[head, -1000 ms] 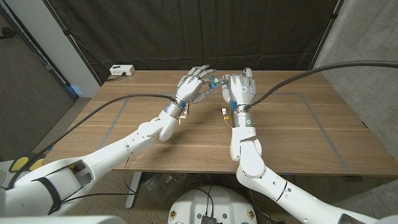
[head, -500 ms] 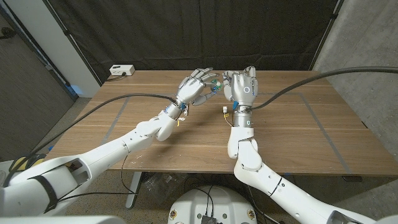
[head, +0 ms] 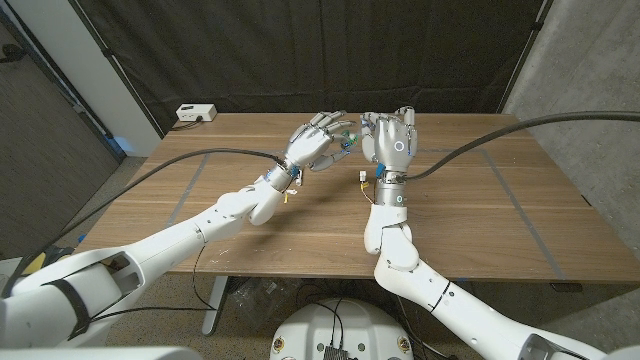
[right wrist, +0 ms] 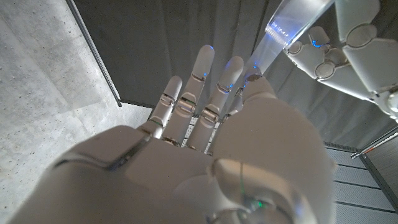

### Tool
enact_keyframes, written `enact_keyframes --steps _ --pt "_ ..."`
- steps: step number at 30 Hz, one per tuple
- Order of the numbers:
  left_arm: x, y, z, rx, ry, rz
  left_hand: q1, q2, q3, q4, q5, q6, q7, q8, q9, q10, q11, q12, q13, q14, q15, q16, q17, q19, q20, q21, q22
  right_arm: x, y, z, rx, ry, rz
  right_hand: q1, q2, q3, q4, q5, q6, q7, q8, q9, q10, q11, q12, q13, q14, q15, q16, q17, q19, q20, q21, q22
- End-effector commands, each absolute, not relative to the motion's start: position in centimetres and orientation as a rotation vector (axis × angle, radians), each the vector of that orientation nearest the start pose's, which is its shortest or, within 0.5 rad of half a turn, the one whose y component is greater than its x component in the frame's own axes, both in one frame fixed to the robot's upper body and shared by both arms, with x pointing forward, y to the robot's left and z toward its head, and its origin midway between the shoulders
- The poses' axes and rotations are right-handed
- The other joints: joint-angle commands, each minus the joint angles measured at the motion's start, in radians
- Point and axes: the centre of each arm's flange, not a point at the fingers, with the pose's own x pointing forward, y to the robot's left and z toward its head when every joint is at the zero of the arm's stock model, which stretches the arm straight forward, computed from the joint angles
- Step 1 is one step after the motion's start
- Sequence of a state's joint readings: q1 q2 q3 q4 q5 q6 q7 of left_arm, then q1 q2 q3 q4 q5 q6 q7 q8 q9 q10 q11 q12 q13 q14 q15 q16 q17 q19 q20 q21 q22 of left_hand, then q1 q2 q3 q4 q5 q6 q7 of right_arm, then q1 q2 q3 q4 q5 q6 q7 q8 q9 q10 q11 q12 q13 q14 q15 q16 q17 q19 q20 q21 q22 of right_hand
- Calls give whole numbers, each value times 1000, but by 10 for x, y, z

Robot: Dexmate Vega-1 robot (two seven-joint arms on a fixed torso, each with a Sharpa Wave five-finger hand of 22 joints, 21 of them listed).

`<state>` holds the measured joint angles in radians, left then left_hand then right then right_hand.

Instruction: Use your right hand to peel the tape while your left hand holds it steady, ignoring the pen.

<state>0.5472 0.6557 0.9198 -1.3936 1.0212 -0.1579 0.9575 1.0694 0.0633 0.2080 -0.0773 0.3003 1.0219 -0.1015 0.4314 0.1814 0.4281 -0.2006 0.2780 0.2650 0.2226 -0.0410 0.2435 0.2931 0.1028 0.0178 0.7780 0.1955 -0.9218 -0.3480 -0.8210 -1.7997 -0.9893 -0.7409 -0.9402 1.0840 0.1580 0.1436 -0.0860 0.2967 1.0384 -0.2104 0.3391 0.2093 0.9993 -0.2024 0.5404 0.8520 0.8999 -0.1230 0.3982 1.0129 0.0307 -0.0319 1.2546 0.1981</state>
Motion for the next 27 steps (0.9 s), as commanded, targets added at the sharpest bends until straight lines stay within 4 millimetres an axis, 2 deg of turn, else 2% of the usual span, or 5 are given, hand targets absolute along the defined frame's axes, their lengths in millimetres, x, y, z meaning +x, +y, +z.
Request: enact_keyframes --steps 1,12,27 --pt "578 133 9 1432 -1616 234 10 12 -6 1 15 146 -91 22 46 3 -4 15 12 -4 -71 -3 8 -3 5 9 3 494 -89 -13 -1098 -1017 -926 -14 6 27 36 13 -4 5 11 338 -4 -1 8 18 -10 -113 -6 22 -19 -149 12 7" --pt "573 126 8 1479 -1640 164 13 13 -17 3 34 158 -99 23 40 -26 -7 25 38 -23 -50 -7 22 -14 12 9 4 498 -87 -10 -1085 -1028 -945 -13 7 33 40 21 -4 20 21 369 -11 1 17 42 -15 -114 -5 49 -42 -146 18 12" --pt "567 122 3 1535 -1656 111 21 12 -32 3 56 183 -102 20 23 -43 -9 45 71 -40 -34 -10 39 -24 12 11 5 497 -89 -9 -1043 -1065 -994 -5 7 41 36 28 1 30 27 381 -3 3 31 62 -9 -113 4 74 -42 -138 35 17"
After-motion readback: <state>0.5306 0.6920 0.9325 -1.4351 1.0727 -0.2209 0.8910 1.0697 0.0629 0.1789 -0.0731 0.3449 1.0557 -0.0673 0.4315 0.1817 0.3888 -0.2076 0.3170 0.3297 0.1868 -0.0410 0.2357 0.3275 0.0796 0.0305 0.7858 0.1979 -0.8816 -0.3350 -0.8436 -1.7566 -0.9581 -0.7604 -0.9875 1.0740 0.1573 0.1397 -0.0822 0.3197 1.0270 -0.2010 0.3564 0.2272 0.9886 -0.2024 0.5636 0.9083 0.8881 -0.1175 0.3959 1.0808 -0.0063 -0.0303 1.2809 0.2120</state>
